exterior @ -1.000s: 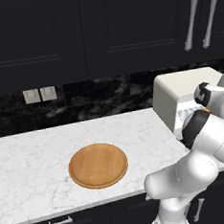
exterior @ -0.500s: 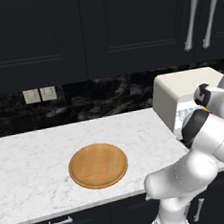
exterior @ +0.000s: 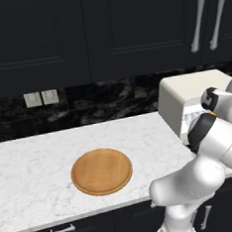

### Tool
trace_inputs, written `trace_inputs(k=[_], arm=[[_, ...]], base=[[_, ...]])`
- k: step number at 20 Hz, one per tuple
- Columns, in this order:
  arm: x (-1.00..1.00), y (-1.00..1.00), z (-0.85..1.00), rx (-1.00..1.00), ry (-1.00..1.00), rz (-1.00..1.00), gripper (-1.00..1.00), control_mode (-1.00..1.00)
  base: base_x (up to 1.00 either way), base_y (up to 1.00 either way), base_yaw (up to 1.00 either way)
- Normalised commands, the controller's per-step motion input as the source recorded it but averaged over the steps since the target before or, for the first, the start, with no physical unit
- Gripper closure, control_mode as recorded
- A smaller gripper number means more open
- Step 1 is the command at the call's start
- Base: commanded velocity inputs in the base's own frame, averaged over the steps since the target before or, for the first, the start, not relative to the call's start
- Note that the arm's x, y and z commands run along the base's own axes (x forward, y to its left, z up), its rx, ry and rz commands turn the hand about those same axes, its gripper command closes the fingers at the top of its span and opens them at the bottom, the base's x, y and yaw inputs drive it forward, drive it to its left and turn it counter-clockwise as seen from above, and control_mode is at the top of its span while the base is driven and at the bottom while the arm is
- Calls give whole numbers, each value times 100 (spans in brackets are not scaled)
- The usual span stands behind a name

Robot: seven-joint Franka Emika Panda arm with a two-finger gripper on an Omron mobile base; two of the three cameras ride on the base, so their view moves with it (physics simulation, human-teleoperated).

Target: Pick up the kebab skewer and baguette bread, and place them inside the toaster oven. Close the toaster oven door and start by setting the timer.

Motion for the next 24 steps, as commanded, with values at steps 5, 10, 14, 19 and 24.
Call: trace_inputs(k=[5,10,14,19,24], arm=[[0,0,0,0,0,0,-100,-100],[-3,0,0,0,-3,0,-100,-100],[-24,-15,21,0,-2,0,-100,-100],[-31,-18,27,0,0,0,-100,-100],[-32,-20,21,-4,0,3,-100,-100]], base=[[0,0,0],[0,0,0],[0,0,0],[0,0,0],[0,0,0]])
